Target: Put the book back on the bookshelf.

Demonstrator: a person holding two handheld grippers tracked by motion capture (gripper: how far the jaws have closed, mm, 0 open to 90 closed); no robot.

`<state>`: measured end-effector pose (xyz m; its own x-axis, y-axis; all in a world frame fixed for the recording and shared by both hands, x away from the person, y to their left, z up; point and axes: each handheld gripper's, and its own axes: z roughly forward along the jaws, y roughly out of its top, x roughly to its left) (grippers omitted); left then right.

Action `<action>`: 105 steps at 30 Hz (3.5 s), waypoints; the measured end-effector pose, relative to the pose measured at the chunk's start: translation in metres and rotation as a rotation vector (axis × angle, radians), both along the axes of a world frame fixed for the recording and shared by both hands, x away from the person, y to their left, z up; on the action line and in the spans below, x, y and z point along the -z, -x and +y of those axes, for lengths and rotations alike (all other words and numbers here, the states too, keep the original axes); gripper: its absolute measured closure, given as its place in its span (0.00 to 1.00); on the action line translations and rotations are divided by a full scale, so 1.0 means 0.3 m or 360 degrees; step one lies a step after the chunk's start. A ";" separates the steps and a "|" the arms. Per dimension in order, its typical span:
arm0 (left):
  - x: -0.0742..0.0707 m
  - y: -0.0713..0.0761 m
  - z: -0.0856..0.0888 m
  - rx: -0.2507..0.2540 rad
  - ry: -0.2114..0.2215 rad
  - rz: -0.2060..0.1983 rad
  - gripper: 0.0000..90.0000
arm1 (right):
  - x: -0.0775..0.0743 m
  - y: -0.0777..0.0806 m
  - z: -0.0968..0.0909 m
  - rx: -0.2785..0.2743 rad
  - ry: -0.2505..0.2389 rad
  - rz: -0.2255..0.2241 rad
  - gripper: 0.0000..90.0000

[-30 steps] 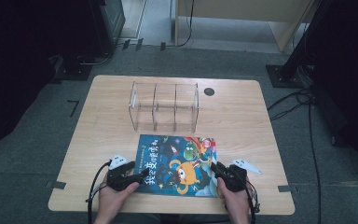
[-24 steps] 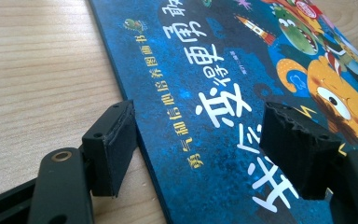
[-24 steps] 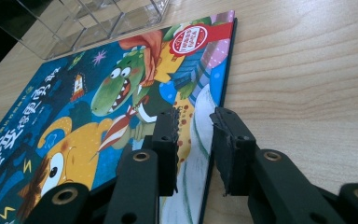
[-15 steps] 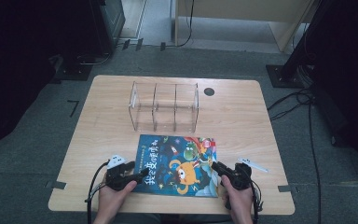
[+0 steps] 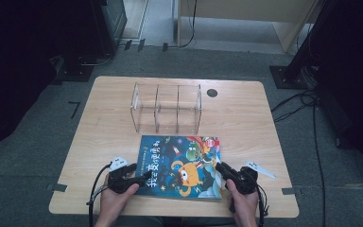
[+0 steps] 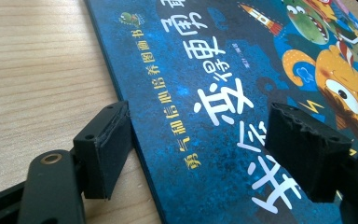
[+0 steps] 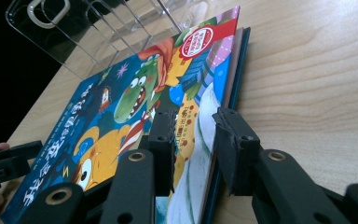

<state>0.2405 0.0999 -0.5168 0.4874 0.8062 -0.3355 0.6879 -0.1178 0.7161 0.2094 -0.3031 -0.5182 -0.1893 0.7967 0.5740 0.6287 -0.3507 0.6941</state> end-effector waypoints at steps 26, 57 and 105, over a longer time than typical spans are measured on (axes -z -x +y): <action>0.007 -0.006 -0.019 0.0141 0.0096 0.0034 0.33 | 0.006 -0.033 -0.138 0.0174 0.0085 0.0051 0.76; 0.011 -0.062 -0.056 0.0101 0.0174 0.0065 0.28 | 0.027 -0.075 -0.137 -0.0005 -0.0144 0.0137 0.80; -0.007 -0.124 0.013 0.0160 0.0580 0.0392 0.80 | -0.015 -0.106 -0.092 0.0083 0.0202 -0.0058 0.84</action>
<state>0.2776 0.1038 -0.5147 0.4275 0.5665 -0.7045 0.8409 0.0368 0.5399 0.2412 -0.3305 -0.5137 -0.1649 0.8716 0.4616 0.5854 -0.2901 0.7570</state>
